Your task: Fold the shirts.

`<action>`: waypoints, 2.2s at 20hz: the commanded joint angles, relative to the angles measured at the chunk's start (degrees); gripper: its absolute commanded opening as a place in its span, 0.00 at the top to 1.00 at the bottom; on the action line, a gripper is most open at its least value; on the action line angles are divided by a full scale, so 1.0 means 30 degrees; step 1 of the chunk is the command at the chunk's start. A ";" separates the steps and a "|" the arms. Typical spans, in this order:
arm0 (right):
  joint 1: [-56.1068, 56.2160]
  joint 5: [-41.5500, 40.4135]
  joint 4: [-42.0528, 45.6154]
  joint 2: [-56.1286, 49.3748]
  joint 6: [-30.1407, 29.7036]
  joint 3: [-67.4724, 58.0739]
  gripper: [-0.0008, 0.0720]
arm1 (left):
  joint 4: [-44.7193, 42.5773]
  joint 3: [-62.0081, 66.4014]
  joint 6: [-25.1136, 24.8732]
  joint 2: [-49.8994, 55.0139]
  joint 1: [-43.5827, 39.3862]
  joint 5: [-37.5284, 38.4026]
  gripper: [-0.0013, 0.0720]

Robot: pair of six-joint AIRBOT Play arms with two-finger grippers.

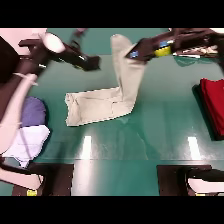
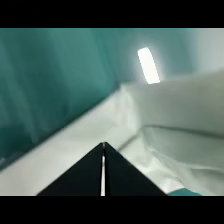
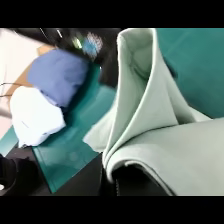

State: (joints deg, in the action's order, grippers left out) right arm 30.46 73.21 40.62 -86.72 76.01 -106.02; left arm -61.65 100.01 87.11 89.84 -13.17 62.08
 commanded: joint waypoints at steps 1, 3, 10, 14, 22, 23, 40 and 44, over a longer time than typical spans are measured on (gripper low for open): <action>0.4014 -0.3461 -0.0197 -0.2062 -0.0350 -0.0022 0.95 | -0.2361 0.0262 -0.0204 -0.3789 0.2987 0.0903 0.95; 0.6215 -0.5654 -0.0189 -0.3767 -0.1027 -0.0022 0.89 | -0.2973 0.0255 -0.0197 -0.5282 0.4124 0.1005 0.95; 0.6885 -0.4160 0.2127 -0.5479 -0.1158 0.0000 0.38 | -0.3111 0.0255 -0.0211 -0.6455 0.5246 0.1996 0.95; 0.2703 -0.0131 0.3840 -0.5151 0.0138 0.0044 0.38 | -0.3045 0.0211 -0.0204 -0.6455 0.5217 0.2208 0.95; -0.3388 -0.0051 0.3585 -0.4838 0.1676 0.5952 0.09 | -0.2521 0.0131 -0.0692 -0.6215 0.5217 0.2761 0.95; -0.3432 -0.0350 0.2922 -0.4998 0.1639 0.6615 0.09 | -0.2368 0.0138 -0.0692 -0.6222 0.5217 0.2645 0.95; -0.0678 -0.1617 0.1428 -0.7679 0.0546 0.1603 0.96 | -0.1945 0.0138 -0.0699 -0.6222 0.1676 0.2346 0.95; -0.4750 -0.1158 0.4656 -0.4459 0.1413 0.1508 0.96 | -0.1945 0.0138 -0.0699 -0.6222 -0.0641 0.1902 0.95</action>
State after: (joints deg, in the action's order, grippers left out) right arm 23.09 68.77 47.75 -105.36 78.54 -100.53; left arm -67.07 100.40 85.01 71.16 -10.61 68.84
